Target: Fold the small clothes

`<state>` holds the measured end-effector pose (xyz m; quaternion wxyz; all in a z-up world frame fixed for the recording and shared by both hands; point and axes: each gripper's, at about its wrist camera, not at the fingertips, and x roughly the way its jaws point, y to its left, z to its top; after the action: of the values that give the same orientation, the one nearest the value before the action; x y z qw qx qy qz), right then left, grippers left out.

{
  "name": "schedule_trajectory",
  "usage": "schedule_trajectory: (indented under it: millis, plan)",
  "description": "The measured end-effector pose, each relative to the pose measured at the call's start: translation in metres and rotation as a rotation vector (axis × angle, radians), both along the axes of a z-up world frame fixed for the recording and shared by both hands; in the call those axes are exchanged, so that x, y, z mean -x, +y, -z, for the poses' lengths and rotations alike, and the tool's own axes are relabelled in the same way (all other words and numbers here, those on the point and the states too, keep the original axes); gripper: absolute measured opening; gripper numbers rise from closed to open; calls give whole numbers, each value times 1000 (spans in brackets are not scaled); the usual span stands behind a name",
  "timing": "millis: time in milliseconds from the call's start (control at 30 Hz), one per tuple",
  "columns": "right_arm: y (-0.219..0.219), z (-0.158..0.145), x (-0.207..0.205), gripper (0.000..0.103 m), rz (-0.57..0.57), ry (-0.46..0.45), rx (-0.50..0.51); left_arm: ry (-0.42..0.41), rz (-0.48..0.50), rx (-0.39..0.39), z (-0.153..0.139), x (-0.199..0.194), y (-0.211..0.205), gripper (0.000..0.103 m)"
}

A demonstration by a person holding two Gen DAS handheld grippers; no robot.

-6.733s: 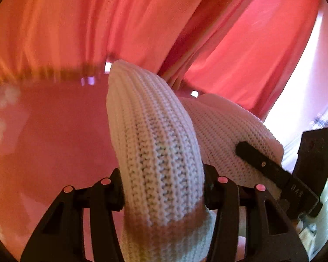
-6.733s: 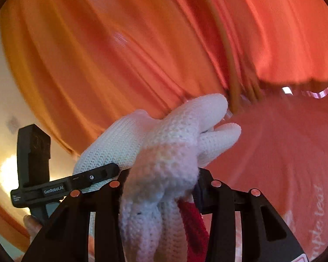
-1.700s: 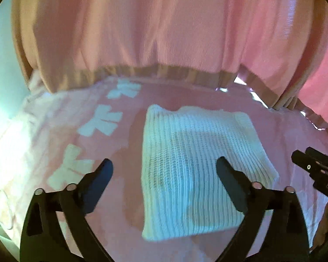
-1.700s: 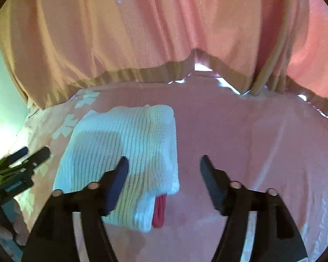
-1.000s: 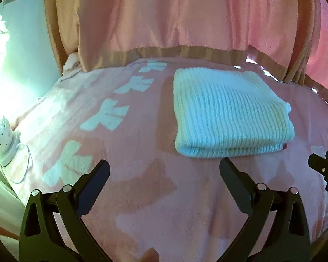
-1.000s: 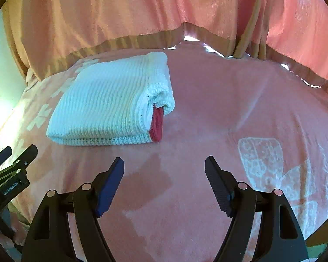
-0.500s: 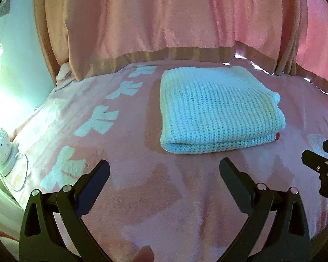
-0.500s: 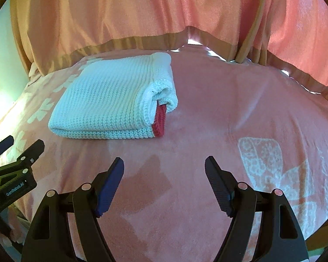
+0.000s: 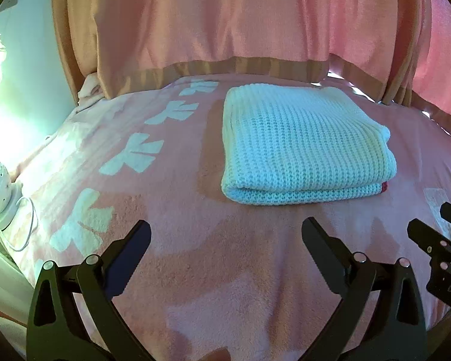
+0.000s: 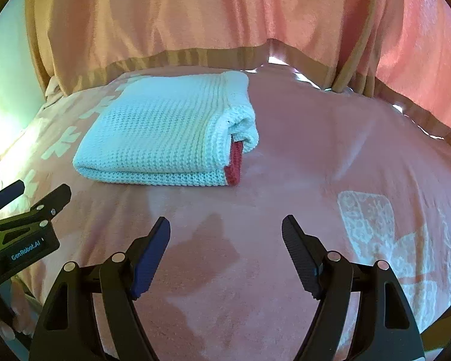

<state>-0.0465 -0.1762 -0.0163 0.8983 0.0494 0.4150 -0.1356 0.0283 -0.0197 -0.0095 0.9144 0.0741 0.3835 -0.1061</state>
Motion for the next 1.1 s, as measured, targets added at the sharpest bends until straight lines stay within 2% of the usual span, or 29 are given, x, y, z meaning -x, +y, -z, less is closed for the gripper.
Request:
schedule_trajectory:
  millis: [367, 733, 1100]
  plan:
    - [3, 2, -1, 74, -8, 5, 1, 58, -20, 30, 6, -8, 6, 98]
    - [7, 5, -1, 74, -15, 8, 2, 17, -15, -13, 6, 4, -3, 98]
    - [7, 6, 0, 74, -13, 9, -2, 21, 13, -2, 4, 6, -8, 98]
